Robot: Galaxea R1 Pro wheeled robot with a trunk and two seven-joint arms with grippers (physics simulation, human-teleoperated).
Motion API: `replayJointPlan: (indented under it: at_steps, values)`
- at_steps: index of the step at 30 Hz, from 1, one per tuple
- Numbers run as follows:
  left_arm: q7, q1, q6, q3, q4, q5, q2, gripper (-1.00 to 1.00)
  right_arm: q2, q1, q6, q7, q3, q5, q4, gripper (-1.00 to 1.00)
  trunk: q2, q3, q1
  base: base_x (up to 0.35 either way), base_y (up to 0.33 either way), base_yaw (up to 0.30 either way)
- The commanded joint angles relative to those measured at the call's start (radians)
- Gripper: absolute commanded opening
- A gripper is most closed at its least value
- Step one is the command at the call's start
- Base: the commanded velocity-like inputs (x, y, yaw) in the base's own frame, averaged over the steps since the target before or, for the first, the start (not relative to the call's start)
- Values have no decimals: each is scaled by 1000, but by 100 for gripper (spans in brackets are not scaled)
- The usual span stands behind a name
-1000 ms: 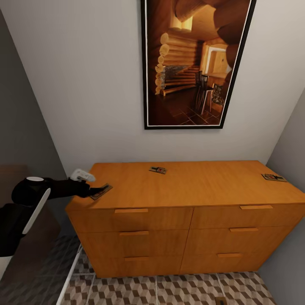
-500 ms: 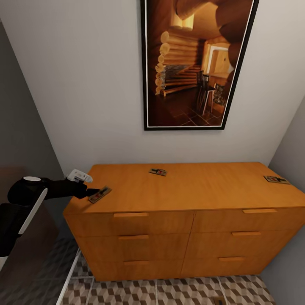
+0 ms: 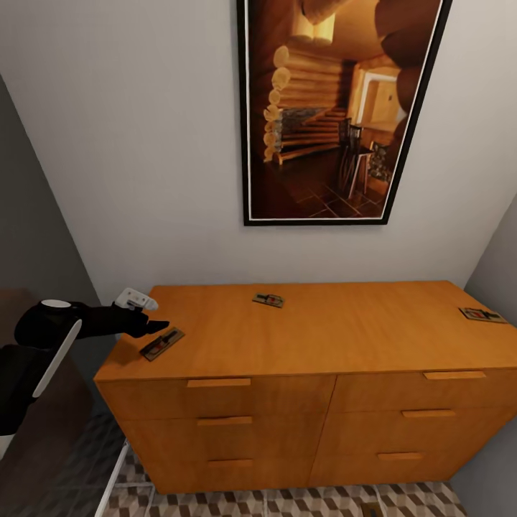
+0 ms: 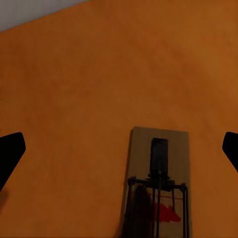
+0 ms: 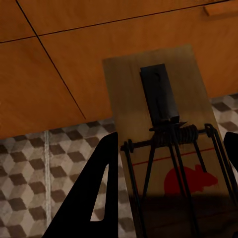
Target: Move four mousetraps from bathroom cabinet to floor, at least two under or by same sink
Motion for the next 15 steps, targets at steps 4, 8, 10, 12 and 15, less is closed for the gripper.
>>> replayJointPlan:
  at_steps: [4, 8, 10, 12, 15]
  values:
    - [2, -1, 7, -2, 1, 6, 1, 100, 0, -1, -3, 14, 1, -13, 1, -100, -1, -4, 0, 7, 0, 0]
    - [2, -1, 7, -3, 3, 6, 1, 100, 0, -1, -3, 15, 1, -13, 1, -100, -1, -9, 0, 2, 0, 0]
    - [2, -1, 7, -3, 4, 6, 1, 100, 0, -1, -3, 14, 1, -13, 1, -100, -1, -11, 0, 0, 0, 0]
    - [2, -1, 7, -3, 9, 6, 1, 100, 0, -1, -3, 14, 1, -13, 1, -100, -1, -13, 0, 0, 0, 0]
    - [2, -1, 7, -3, 14, 6, 1, 100, 0, -1, -3, 14, 1, -13, 1, -100, -1, -17, 0, 0, 0, 0]
